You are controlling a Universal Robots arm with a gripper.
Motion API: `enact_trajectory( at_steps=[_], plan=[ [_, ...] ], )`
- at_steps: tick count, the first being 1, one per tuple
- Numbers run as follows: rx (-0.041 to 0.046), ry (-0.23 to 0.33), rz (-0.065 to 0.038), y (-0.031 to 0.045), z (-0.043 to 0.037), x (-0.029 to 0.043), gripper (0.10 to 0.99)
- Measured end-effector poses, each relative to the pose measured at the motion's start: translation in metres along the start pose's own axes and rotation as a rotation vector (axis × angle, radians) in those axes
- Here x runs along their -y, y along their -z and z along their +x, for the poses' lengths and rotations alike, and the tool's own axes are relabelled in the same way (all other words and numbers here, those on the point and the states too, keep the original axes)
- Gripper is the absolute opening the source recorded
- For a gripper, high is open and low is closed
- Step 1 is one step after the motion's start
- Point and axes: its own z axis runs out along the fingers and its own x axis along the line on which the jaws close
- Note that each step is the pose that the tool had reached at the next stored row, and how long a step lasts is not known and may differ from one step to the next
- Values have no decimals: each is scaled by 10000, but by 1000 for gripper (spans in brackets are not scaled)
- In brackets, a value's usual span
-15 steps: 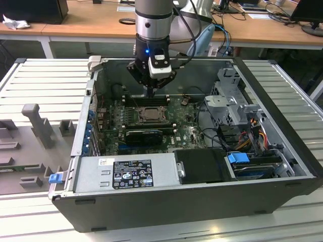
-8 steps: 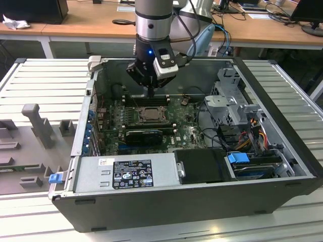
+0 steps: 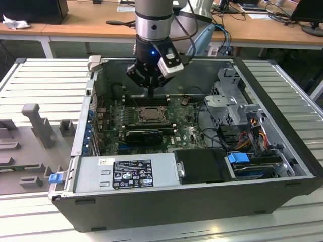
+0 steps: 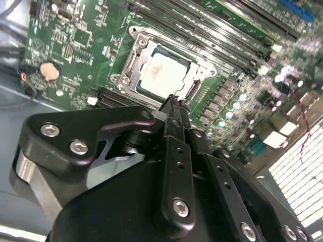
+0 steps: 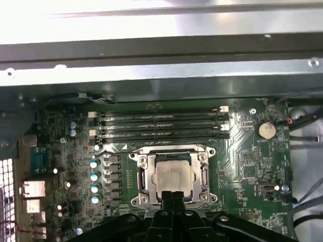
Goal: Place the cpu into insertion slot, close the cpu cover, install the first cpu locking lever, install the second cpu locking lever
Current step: 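Install the first cpu locking lever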
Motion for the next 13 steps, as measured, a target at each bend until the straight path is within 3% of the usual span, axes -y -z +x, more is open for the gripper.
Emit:
enact_trajectory(
  at_steps=[13],
  plan=[
    [-1, 74, -31, -11, 315, 10, 106]
  ],
)
